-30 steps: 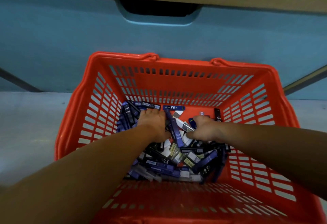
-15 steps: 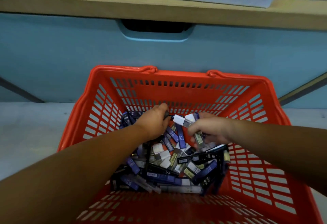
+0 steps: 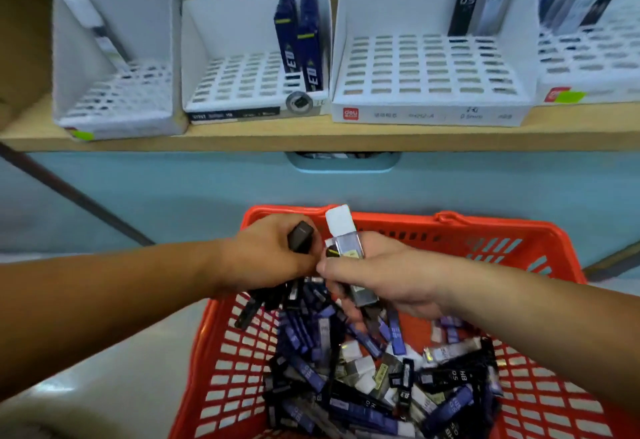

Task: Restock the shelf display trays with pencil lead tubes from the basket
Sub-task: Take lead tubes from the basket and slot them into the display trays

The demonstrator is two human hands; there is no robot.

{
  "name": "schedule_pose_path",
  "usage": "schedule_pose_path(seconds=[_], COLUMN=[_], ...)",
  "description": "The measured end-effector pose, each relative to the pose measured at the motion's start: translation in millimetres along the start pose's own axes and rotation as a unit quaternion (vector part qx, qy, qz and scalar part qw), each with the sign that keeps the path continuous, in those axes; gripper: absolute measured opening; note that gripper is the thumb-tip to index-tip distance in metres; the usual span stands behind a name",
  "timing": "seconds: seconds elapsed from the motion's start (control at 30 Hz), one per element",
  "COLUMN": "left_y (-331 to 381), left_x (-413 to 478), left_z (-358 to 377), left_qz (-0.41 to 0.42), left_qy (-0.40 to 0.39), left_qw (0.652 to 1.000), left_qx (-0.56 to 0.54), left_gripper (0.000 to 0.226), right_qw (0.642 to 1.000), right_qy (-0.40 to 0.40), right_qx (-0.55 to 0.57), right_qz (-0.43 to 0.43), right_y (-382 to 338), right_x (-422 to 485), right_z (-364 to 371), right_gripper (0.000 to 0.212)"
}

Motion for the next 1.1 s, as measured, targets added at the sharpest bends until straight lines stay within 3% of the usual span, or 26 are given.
schedule_pose_path(seconds=[0.17, 0.3, 0.37, 0.47, 0.63, 0.73, 0.8, 0.97, 1.1], left_y=[29, 74, 90, 114, 145, 148, 149, 139, 118], left_x=[-43, -49, -48, -40, -31, -32, -36, -43, -42], left_z=[-46, -74, -88, -112, -143, -154, -163, -190, -219], left_qz=[-0.007, 0.049, 0.051, 0.065, 0.117, 0.146, 0.174, 0.224, 0.220], left_qy=[0.017, 0.047, 0.067, 0.084, 0.102, 0.116, 0.132, 0.145, 0.175], left_qw=[0.990, 0.976, 0.970, 0.958, 0.946, 0.932, 0.927, 0.917, 0.904], left_qx=[-0.138, -0.206, -0.226, -0.266, -0.285, -0.312, -0.305, -0.296, -0.322], left_gripper=[0.014, 0.032, 0.023, 0.024, 0.013, 0.014, 0.014, 0.013, 0.011], right_qw=[0.989, 0.966, 0.959, 0.945, 0.881, 0.853, 0.860, 0.904, 0.921], right_qy=[0.024, 0.062, 0.102, 0.188, 0.329, 0.363, 0.352, 0.225, 0.192], right_qx=[-0.031, -0.053, -0.048, -0.015, 0.117, 0.133, 0.136, 0.182, 0.130], right_qz=[-0.145, -0.247, -0.260, -0.268, -0.319, -0.350, -0.345, -0.314, -0.313], right_y=[-90, -150, -172, -194, -233, -259, -272, -300, -317], right_x=[-1, -15, -21, -23, -20, -14, -3, 42, 68], right_z=[11, 0, -11, -35, -71, -81, -76, -33, -8], right_gripper=[0.011, 0.022, 0.014, 0.019, 0.016, 0.022, 0.026, 0.027, 0.021])
Point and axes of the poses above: each hand's wrist, its own x-axis towards the middle knuckle, its own z-axis out of the palm, y = z × x, the point moved 7 cm from there along x, towards the middle knuckle, and after that the axes turned 10 degrees about -z, right-handed, at the moved point
